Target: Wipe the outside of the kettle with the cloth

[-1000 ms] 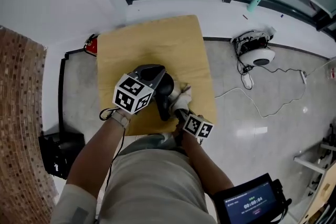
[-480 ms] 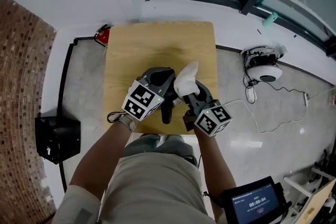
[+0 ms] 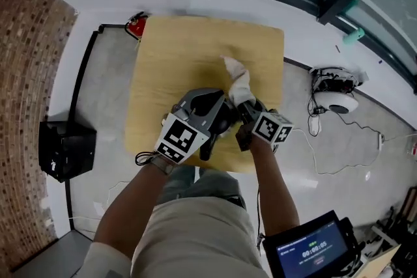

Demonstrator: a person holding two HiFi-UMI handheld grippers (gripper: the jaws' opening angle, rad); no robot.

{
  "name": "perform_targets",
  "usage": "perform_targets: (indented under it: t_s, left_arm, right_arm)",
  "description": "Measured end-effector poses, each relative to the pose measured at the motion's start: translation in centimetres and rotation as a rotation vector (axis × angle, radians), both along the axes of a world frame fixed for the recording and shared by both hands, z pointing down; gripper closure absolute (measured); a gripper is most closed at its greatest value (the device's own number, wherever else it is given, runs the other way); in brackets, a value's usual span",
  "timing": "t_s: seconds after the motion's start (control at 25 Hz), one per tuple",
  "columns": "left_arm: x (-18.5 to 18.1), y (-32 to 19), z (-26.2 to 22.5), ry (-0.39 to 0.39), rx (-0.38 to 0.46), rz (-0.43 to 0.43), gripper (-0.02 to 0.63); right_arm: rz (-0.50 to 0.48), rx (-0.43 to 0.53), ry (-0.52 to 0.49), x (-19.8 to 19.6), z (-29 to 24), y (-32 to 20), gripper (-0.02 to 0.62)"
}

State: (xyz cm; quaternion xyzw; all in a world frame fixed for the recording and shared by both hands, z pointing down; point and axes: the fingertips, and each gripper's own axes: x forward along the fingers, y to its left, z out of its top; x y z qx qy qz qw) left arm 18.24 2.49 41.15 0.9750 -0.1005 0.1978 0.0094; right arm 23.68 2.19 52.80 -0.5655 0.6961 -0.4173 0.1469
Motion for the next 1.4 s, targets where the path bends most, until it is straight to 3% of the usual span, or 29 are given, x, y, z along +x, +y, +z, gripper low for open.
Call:
perform_targets:
  t_s: [0.04,0.08,0.12,0.2,0.24,0.28,0.36,0.4,0.44,0.48,0.52,0.56,0.6,0.64,0.68,0.76,0.8,0.84,0.92,0.96,1.0,1.04,1.08,1.12,1.16,1.28,1.32,1.36,1.4]
  left_arm:
    - [-0.1,0.1,-0.2,0.004,0.016,-0.011,0.620]
    - [-0.2,0.1,-0.3,0.011,0.024,-0.022,0.620]
    - [-0.4,0.1,-0.4,0.020,0.029,-0.032,0.620]
    - [-0.8,0.0,-0.3,0.036,0.034,-0.047,0.620]
    - [-0.9,-0.1,-0.2,0.042,0.034,-0.053,0.620]
    - [-0.9,-0.1,-0.1,0.044,0.032,-0.059,0.620]
    - [-0.9,0.1,0.1,0.043,0.022,-0.071,0.621]
    - [-1.0,0.2,0.1,0.043,0.018,-0.076,0.620]
    - [-1.1,0.4,0.1,0.047,0.015,-0.081,0.620]
    - [-1.3,0.6,0.0,0.052,0.014,-0.085,0.620]
    - [-1.6,0.7,-0.1,0.060,0.014,-0.089,0.620]
    - [-1.8,0.8,-0.2,0.066,0.014,-0.094,0.620]
    - [-2.0,0.8,-0.2,0.071,0.013,-0.102,0.620]
    - [-2.2,0.8,-0.2,0.073,0.010,-0.109,0.620]
    - [-2.2,0.7,-0.2,0.075,0.008,-0.114,0.620]
    - [-2.0,0.5,-0.1,0.073,0.003,-0.116,0.620]
    - [-1.9,0.4,-0.1,0.072,0.001,-0.113,0.620]
    - [-1.7,0.4,-0.1,0.071,-0.003,-0.110,0.620]
    - [-1.6,0.3,-0.1,0.068,-0.011,-0.109,0.620]
    - [-1.7,0.3,0.0,0.065,-0.013,-0.111,0.620]
    - [-1.9,0.2,0.0,0.063,-0.014,-0.113,0.620]
    - [-2.0,0.2,-0.1,0.063,-0.014,-0.114,0.620]
    - [-2.1,0.3,-0.1,0.064,-0.016,-0.115,0.620]
    - [-2.2,0.3,-0.1,0.065,-0.018,-0.116,0.620]
    - [-2.2,0.4,-0.2,0.067,-0.021,-0.117,0.620]
    - [-2.2,0.3,-0.1,0.070,-0.024,-0.118,0.620]
    - [-2.2,0.4,-0.1,0.068,-0.023,-0.121,0.620]
    - [-2.1,0.3,0.0,0.067,-0.024,-0.122,0.620]
    - [-2.1,0.3,0.0,0.069,-0.025,-0.120,0.620]
  right_arm:
    - [-0.026,-0.108,-0.068,0.3,3.2,-0.5,0.525]
    - [-0.079,-0.149,-0.086,0.0,3.8,-0.9,0.525]
    - [-0.148,-0.102,-0.050,-0.8,1.8,-1.3,0.525]
    - [-0.267,0.135,0.024,-2.9,-5.3,-1.8,0.525]
    - [-0.291,0.197,0.021,-3.3,-6.7,-2.0,0.525]
    - [-0.292,0.166,-0.001,-3.1,-5.3,-2.3,0.525]
    - [-0.280,-0.068,-0.086,-2.0,2.0,-2.7,0.525]
    - [-0.294,-0.174,-0.102,-1.9,4.7,-2.7,0.525]
    - [-0.328,-0.220,-0.059,-2.2,5.3,-2.7,0.525]
    - [-0.373,-0.197,0.026,-2.8,3.9,-2.6,0.525]
    - [-0.415,-0.112,0.092,-3.6,1.0,-2.7,0.525]
    - [-0.438,0.002,0.085,-4.3,-2.2,-2.6,0.525]
    - [-0.435,0.090,0.013,-4.7,-4.5,-2.5,0.525]
    - [-0.406,0.109,-0.062,-4.5,-4.7,-2.2,0.525]
    - [-0.362,0.049,-0.082,-3.8,-2.8,-1.9,0.525]
    - [-0.264,-0.162,0.011,-2.0,2.6,-0.7,0.525]
    - [-0.225,-0.178,0.040,-1.5,2.3,0.3,0.525]
    - [-0.191,-0.090,0.022,-1.5,-0.6,1.4,0.525]
    - [-0.105,0.179,-0.093,-2.4,-7.7,3.8,0.525]
    - [-0.045,0.229,-0.119,-2.5,-8.3,5.0,0.525]
    - [0.021,0.169,-0.099,-2.2,-6.0,6.0,0.525]
    - [0.083,0.026,-0.072,-1.7,-1.7,6.9,0.525]
    - [0.131,-0.123,-0.085,-1.3,2.3,7.7,0.525]
    - [0.165,-0.189,-0.128,-1.3,3.7,8.2,0.525]
    - [0.183,-0.135,-0.148,-1.5,1.9,8.3,0.525]
    - [0.173,0.269,-0.006,-3.4,-8.2,8.2,0.525]
    - [0.198,0.292,0.036,-3.4,-7.9,8.5,0.525]
    - [0.244,0.214,0.040,-2.8,-5.1,9.0,0.525]
    - [0.289,0.064,-0.008,-2.0,-0.8,9.5,0.525]
